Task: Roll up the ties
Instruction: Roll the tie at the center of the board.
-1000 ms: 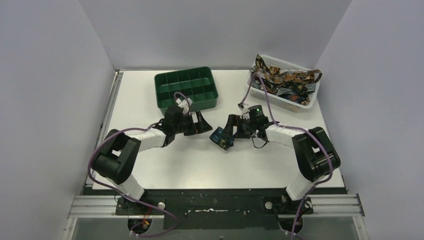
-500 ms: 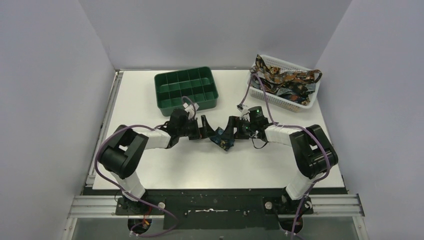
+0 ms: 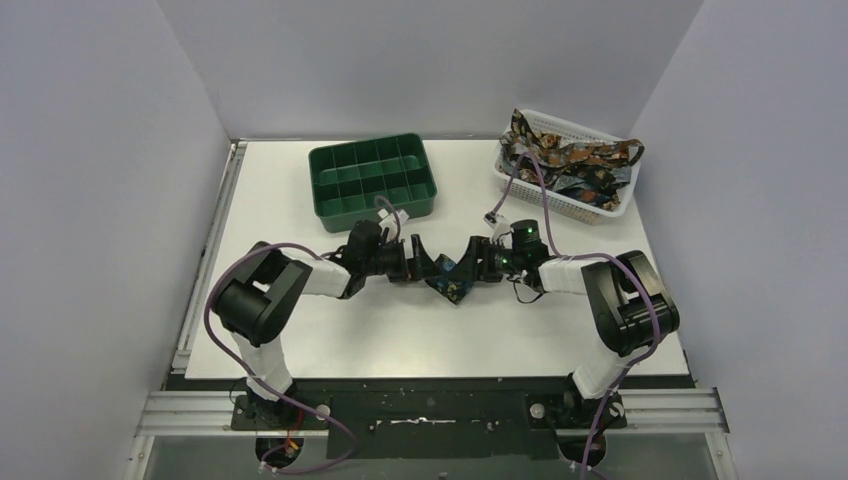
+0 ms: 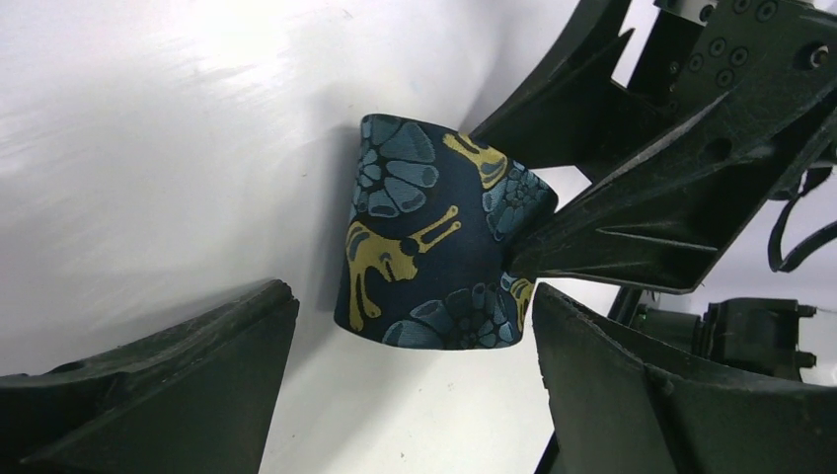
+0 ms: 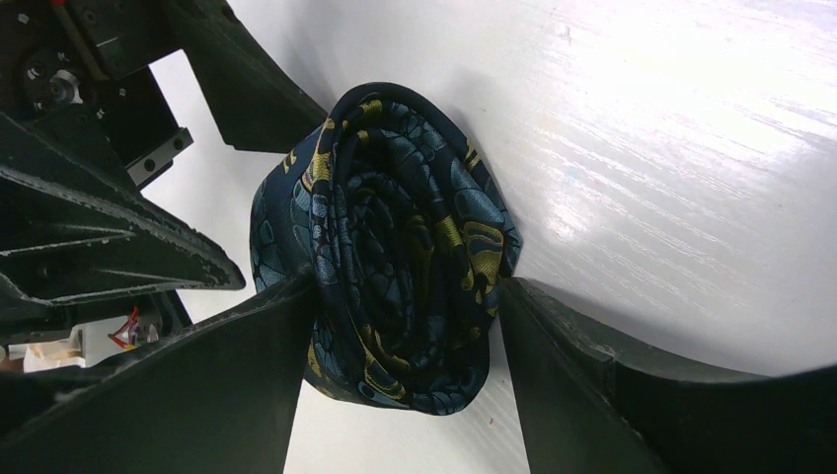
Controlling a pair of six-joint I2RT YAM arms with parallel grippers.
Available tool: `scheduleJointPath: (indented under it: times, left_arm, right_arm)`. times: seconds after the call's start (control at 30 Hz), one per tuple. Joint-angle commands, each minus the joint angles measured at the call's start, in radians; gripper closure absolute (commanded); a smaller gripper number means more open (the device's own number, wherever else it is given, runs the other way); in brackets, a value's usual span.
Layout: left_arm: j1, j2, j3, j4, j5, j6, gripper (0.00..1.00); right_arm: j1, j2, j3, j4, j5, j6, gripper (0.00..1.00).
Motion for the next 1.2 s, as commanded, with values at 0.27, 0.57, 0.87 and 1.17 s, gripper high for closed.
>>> scheduleJointPath:
  times: [0.27, 0.57, 0.87, 1.17]
  left_arm:
    - [-0.029, 0.085, 0.013, 0.156, 0.123, -0.063, 0.18]
    - [-0.033, 0.121, 0.012, 0.208, 0.149, -0.083, 0.23]
    - [-0.031, 0.124, 0.036, 0.082, 0.05, -0.037, 0.27]
    - [-0.045, 0.15, 0.076, -0.017, 0.025, 0.021, 0.26]
  right_arm:
    - [-0.033, 0.028, -0.037, -0.047, 0.017, -0.059, 0.32]
    - [-0.046, 0.034, -0.059, -0.024, 0.016, -0.046, 0.35]
    - [-0.05, 0.043, -0.067, -0.017, 0.001, -0.047, 0.38]
    - [-0.05, 0.06, -0.083, -0.002, 0.017, -0.045, 0.41]
